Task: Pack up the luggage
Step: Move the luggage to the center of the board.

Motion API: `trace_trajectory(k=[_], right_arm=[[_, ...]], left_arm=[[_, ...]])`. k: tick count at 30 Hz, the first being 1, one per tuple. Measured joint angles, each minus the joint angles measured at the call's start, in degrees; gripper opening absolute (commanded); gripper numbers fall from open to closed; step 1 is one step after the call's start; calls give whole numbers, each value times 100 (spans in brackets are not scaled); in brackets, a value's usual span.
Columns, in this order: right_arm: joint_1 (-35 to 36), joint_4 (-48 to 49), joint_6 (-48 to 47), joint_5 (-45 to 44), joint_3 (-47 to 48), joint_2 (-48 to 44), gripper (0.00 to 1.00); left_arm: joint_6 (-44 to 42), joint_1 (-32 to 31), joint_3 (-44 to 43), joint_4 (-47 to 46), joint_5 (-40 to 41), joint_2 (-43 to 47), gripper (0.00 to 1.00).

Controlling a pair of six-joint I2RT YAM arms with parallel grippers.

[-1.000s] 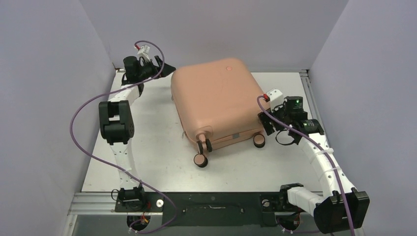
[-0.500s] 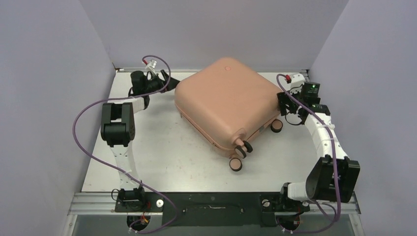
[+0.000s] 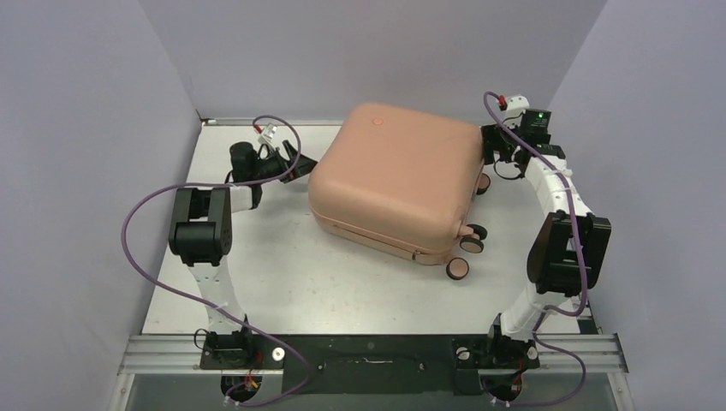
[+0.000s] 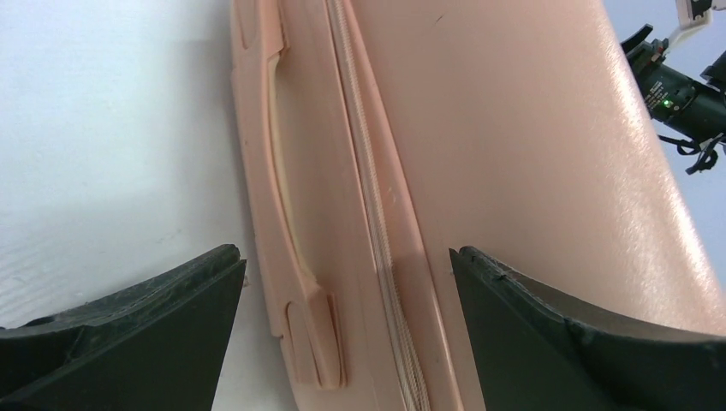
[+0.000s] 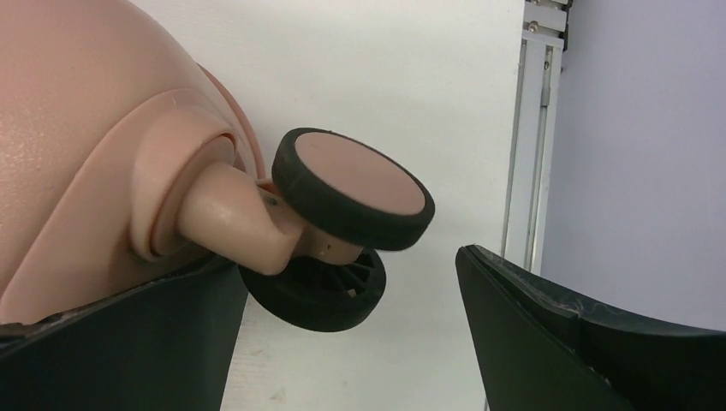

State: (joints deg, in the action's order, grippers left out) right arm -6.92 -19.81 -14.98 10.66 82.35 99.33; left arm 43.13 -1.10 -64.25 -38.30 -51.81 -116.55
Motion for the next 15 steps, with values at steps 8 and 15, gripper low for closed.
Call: trace_trajectory(k=[8, 15], right_arm=[[59, -42, 278, 162, -116, -376, 90], [20, -546, 367, 605, -363, -1637, 90]], left_arm=[[-625, -181, -144, 833, 435, 389, 96], [-992, -365, -254, 1386, 977, 603, 96]])
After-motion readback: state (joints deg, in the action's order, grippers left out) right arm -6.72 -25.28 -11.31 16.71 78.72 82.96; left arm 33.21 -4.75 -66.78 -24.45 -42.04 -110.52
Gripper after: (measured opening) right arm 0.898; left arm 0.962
